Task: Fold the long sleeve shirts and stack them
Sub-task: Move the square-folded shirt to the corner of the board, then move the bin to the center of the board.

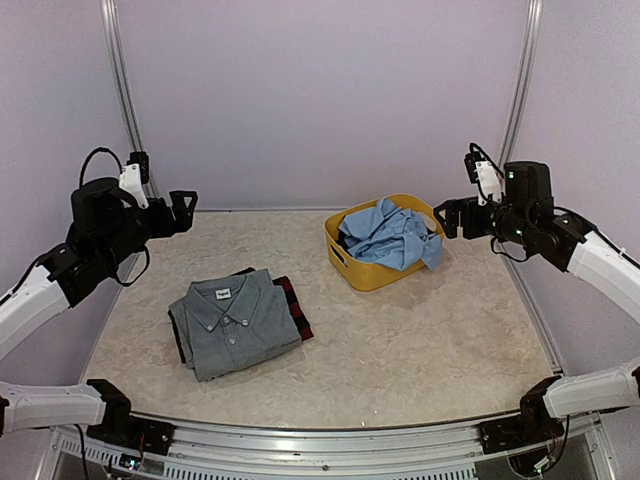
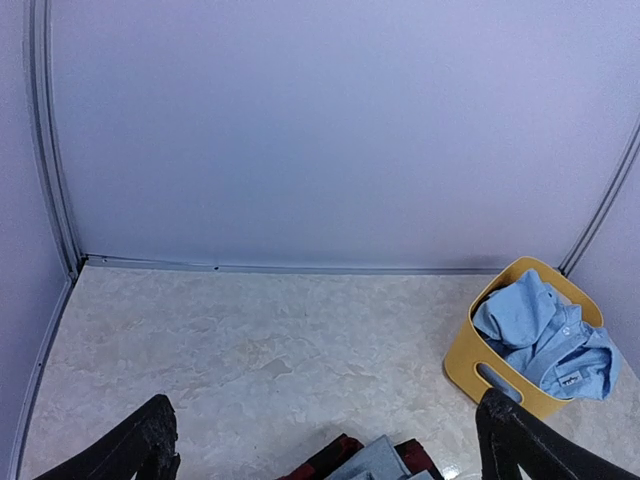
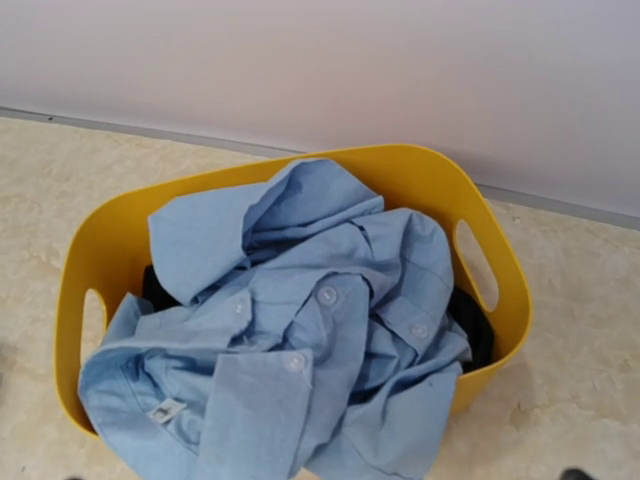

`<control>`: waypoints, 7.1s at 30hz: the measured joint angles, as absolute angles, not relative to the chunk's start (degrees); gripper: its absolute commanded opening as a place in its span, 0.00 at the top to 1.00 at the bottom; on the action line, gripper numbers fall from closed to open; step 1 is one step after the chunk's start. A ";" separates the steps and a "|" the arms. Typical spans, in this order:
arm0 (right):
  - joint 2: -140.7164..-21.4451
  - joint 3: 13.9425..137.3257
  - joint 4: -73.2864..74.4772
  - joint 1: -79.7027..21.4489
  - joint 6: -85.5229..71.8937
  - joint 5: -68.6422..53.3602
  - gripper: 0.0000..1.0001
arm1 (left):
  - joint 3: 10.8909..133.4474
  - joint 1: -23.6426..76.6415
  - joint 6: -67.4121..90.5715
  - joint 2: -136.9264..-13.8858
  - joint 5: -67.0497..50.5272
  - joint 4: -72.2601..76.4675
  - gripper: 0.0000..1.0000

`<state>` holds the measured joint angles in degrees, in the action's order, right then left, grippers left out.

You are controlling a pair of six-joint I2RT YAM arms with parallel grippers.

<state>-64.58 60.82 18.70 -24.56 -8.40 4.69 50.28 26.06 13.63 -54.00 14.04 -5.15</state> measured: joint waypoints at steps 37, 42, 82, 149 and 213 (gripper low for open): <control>-67.70 58.72 19.94 -24.56 -9.32 -0.69 0.00 | 57.04 67.57 7.03 -86.04 23.62 -35.53 0.01; -67.75 57.89 19.79 -24.56 -9.98 -1.63 0.00 | 57.71 67.44 5.65 -93.95 25.67 -39.68 0.01; -71.53 55.42 15.84 -24.56 -11.44 -8.23 0.01 | 50.19 39.88 -16.88 -94.63 40.47 -31.55 0.01; -80.36 64.55 23.03 -24.29 -16.23 -1.19 0.00 | 94.08 20.34 5.10 -129.54 2.28 -18.61 0.07; -84.07 56.86 28.77 6.20 -22.31 6.26 1.00 | 78.89 45.93 4.10 -110.89 8.23 -9.65 0.01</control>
<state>-84.07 56.86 28.77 6.20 -22.31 6.26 78.89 45.93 4.10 -110.89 8.23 -9.65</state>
